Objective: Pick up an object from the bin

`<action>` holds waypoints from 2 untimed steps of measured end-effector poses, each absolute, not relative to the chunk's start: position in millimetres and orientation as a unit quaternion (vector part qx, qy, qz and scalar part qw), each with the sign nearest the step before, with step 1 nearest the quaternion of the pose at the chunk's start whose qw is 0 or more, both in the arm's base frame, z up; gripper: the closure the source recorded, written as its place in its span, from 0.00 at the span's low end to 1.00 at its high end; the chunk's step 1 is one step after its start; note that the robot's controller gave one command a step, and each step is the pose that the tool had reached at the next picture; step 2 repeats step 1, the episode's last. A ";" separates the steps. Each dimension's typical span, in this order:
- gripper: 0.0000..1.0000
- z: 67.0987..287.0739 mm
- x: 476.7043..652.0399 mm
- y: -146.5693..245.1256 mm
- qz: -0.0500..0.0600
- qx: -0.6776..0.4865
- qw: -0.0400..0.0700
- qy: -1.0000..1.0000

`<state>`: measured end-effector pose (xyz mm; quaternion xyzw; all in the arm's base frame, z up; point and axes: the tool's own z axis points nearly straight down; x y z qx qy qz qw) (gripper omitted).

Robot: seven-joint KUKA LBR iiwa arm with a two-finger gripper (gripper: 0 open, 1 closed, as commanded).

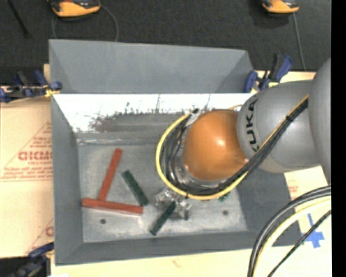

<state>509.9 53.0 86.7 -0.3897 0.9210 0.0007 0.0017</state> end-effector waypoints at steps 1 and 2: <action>1.00 235.2 540.0 65.1 -0.002 -0.380 0.006 0.925; 1.00 235.2 540.0 65.1 -0.002 -0.380 0.006 0.925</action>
Offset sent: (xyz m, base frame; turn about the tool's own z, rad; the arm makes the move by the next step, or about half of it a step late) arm 0.0268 0.0123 0.1434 0.0160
